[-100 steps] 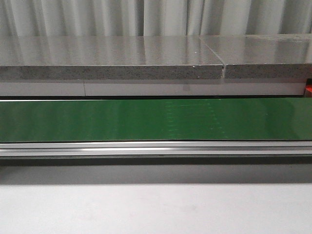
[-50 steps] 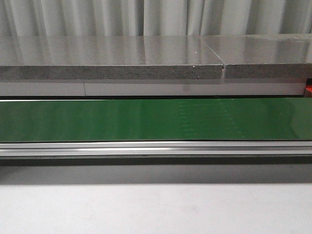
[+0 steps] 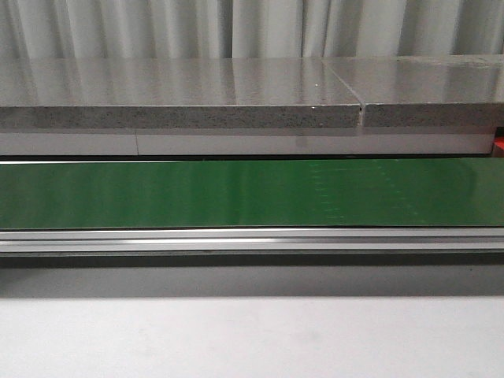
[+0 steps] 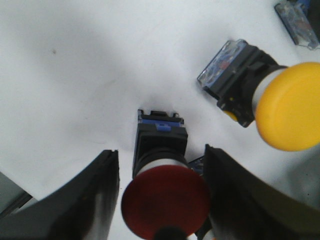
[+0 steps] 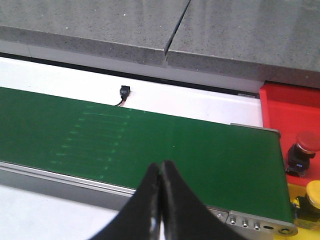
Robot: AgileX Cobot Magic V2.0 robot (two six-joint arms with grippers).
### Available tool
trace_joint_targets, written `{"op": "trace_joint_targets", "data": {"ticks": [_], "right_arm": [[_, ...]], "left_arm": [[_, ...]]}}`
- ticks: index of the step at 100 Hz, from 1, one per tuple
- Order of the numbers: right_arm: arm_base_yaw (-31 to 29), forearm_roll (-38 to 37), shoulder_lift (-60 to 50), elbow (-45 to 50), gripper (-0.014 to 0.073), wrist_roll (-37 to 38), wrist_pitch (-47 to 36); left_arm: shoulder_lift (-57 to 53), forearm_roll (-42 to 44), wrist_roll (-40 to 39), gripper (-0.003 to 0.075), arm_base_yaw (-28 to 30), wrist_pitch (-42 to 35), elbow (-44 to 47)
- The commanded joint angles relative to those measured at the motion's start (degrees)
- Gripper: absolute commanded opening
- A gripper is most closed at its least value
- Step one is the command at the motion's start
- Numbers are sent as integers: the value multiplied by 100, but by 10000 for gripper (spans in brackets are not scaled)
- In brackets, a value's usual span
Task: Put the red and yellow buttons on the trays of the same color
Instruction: 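Lower the left gripper onto a red button in the pile and grasp it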
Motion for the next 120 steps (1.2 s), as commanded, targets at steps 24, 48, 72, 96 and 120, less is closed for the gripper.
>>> {"op": "trace_joint_targets", "data": {"ticks": [24, 48, 72, 96, 120], "right_arm": [[13, -48, 21, -141, -66, -20, -399], [13, -48, 21, -141, -66, -20, -399], [13, -48, 21, -141, -66, -20, -399], [13, -48, 21, -141, -66, -20, -399], [13, -48, 21, -141, -66, -20, -399]], "left_arm": [[-281, -65, 287, 216, 30, 59, -173], [-961, 39, 754, 216, 30, 256, -173], [-1456, 148, 882, 216, -214, 496, -388], [-1491, 548, 882, 207, -1029, 1100, -1354], [-1439, 810, 882, 207, -2202, 1155, -1837]]}}
